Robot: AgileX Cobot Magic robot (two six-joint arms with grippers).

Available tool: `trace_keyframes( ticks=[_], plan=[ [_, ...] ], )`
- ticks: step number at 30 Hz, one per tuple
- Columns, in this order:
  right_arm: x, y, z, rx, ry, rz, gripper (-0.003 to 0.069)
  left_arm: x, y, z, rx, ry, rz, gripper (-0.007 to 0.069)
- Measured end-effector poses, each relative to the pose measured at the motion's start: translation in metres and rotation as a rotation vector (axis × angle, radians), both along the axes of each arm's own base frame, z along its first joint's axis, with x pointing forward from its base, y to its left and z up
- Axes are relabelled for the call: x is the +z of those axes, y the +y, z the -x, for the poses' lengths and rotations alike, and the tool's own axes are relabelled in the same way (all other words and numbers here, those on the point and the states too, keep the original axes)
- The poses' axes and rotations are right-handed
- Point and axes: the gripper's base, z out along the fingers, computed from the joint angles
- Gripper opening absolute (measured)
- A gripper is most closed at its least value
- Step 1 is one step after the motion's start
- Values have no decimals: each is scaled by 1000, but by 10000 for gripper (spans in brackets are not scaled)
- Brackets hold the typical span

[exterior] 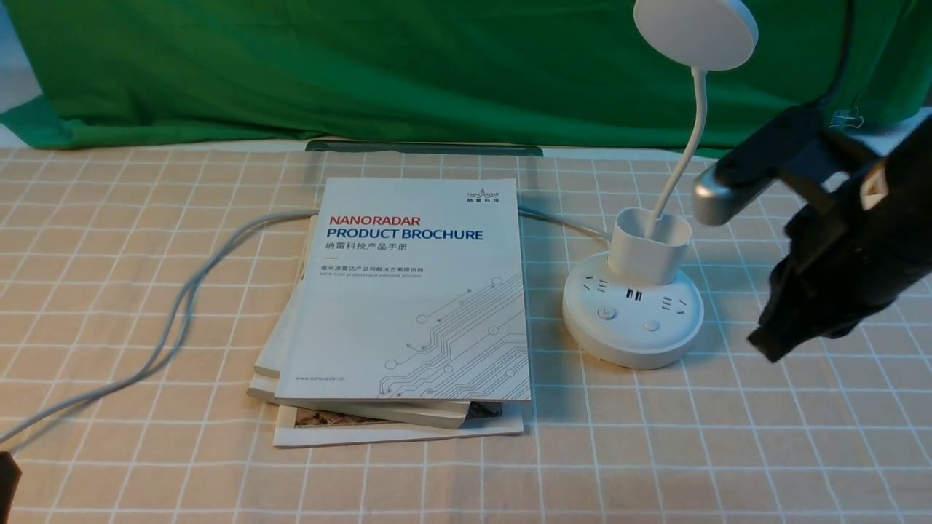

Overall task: Turn on the table lamp on the light coffee tablecloth with your hand.
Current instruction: 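Press the button on the base of the white desk lamp with the right gripper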

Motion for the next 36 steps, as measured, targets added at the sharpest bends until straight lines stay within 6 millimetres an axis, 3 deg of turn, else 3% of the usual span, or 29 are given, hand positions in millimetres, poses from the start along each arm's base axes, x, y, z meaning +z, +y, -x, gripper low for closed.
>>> trace_keyframes(
  ticks=[9, 15, 23, 36],
  plan=[
    [-39, 26, -52, 9, -49, -14, 32, 0, 0, 0, 0, 0, 0, 21],
    [-66, 37, -73, -5, -82, -39, 32, 0, 0, 0, 0, 0, 0, 21],
    [-92, 35, -87, -29, -71, -39, 32, 0, 0, 0, 0, 0, 0, 21],
    [-105, 33, -91, -45, -45, -37, 32, 0, 0, 0, 0, 0, 0, 21]
  ],
)
